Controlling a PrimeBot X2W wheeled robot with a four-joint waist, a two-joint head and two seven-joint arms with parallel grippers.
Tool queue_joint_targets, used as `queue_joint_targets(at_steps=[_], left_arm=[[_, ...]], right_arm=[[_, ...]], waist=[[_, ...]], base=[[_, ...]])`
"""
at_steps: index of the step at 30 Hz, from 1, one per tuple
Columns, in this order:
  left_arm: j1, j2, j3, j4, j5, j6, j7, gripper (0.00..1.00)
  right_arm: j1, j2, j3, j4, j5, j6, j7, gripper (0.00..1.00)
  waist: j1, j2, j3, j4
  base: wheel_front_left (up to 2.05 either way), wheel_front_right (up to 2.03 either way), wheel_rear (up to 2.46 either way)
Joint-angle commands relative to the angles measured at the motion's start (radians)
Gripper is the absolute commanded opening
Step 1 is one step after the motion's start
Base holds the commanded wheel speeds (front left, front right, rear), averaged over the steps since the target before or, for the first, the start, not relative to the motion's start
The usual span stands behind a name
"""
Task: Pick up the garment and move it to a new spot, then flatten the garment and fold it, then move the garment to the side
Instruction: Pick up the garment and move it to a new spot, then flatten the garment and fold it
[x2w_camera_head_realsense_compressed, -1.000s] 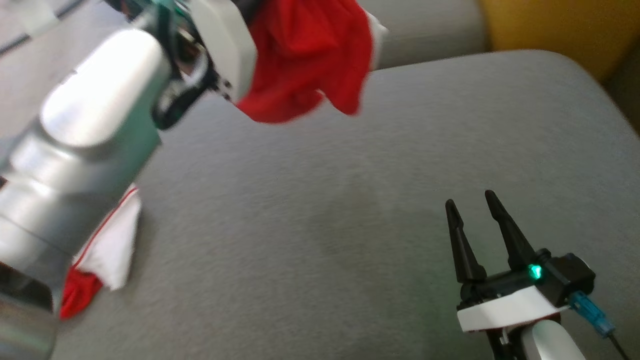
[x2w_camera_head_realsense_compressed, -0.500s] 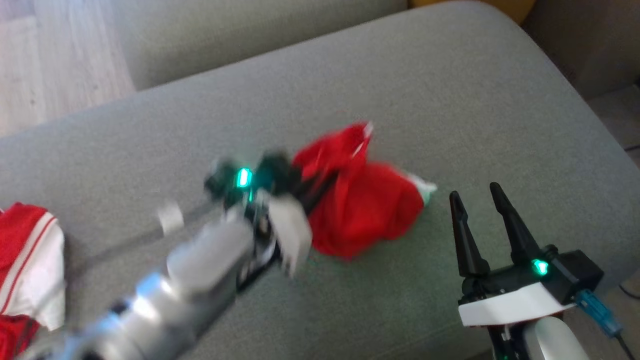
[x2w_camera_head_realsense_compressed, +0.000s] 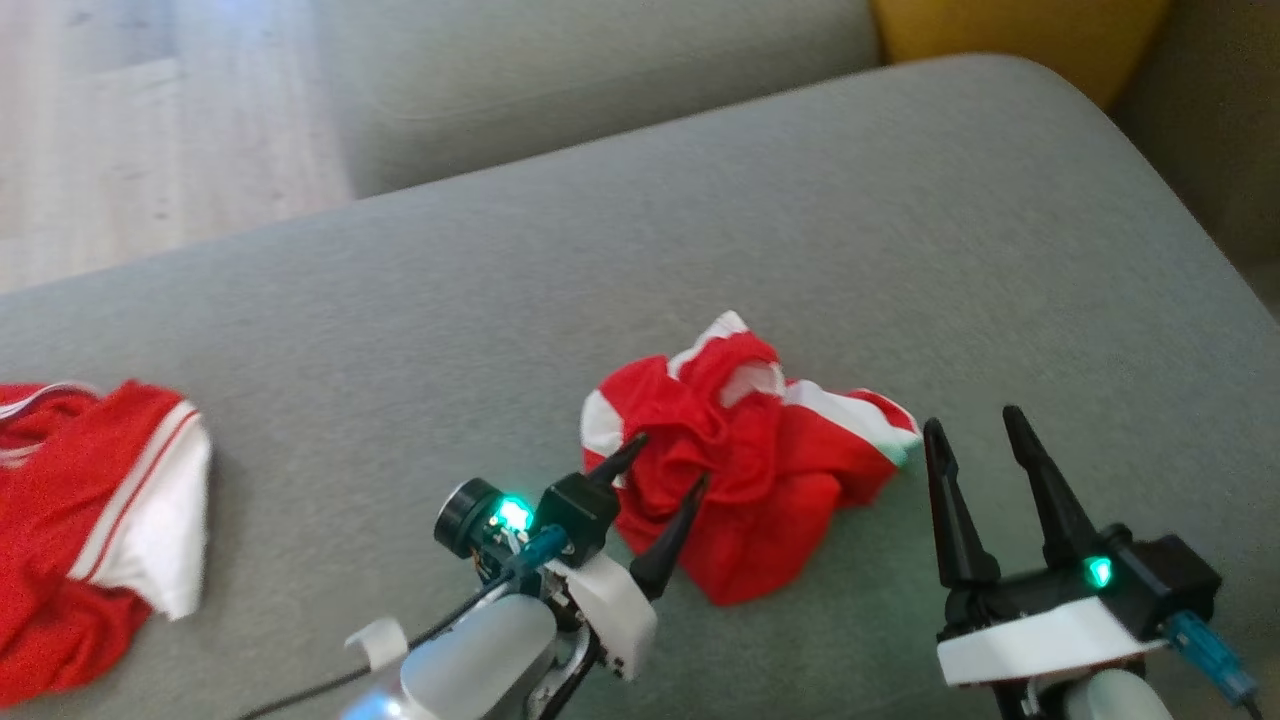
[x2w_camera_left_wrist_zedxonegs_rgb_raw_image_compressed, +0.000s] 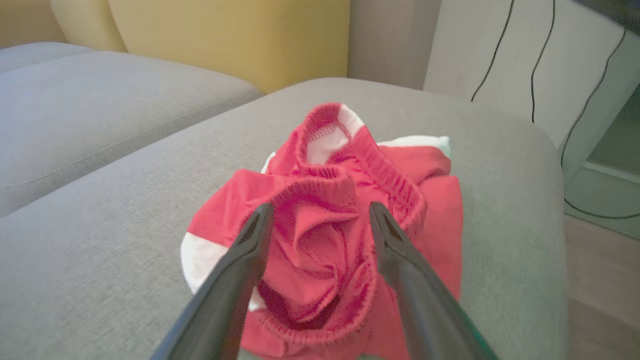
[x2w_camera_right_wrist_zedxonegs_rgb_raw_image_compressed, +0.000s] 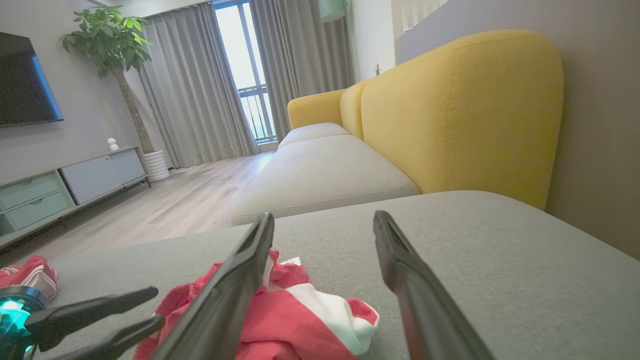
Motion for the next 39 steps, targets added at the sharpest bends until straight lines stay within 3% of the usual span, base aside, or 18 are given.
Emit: queue_joint_targets(at_steps=[1, 7, 11, 15, 21, 26, 30, 39], left_arm=[[-0.002, 0.01, 0.083, -0.076, 0.029, 0.043, -0.015, 1.0], [0.134, 0.064, 0.239, -0.277, 0.119, 0.105, -0.016, 1.0], [0.278, 0.087, 0.409, -0.424, 0.184, 0.146, -0.016, 1.0], [0.422, 0.075, 0.595, -0.55, 0.264, 0.18, -0.016, 1.0], [0.574, 0.034, 0.826, -0.663, 0.388, 0.154, -0.016, 1.0], [0.658, -0.013, 0.937, -0.717, 0.464, 0.093, -0.016, 1.0], [0.738, -0.042, 0.972, -0.716, 0.532, 0.059, -0.016, 1.0], [0.791, -0.06, 0.993, -0.695, 0.577, 0.062, -0.016, 1.0]], right_arm=[[-0.015, -0.009, 0.019, -0.029, 0.003, 0.008, -0.011, 1.0], [0.005, -0.007, 0.008, -0.02, 0.005, 0.008, -0.011, 1.0], [0.026, -0.002, -0.003, -0.011, 0.002, 0.008, -0.011, 1.0], [0.042, 0.003, -0.022, -0.002, -0.003, 0.008, -0.011, 1.0], [0.053, 0.014, -0.059, 0.017, -0.027, 0.008, -0.011, 1.0], [0.076, 0.019, -0.078, 0.019, -0.043, 0.008, -0.011, 1.0], [0.112, 0.02, -0.075, 0.022, -0.055, 0.008, -0.011, 1.0], [0.126, 0.021, -0.071, 0.029, -0.049, 0.008, -0.011, 1.0]], waist=[[0.0001, -0.0001, -0.038, 0.055], [0.0001, -0.0001, -0.067, 0.126], [0.0001, -0.0001, -0.087, 0.178], [0.0001, -0.0001, -0.096, 0.214], [0.0001, -0.0001, -0.1, 0.23], [0.0001, -0.0001, -0.117, 0.226], [0.0001, -0.0001, -0.14, 0.216], [0.0001, -0.0001, -0.156, 0.208]], base=[[0.0, 0.0, 0.0], [0.0, 0.0, 0.0], [0.0, 0.0, 0.0], [0.0, 0.0, 0.0], [0.0, 0.0, 0.0], [0.0, 0.0, 0.0], [0.0, 0.0, 0.0], [0.0, 0.0, 0.0]])
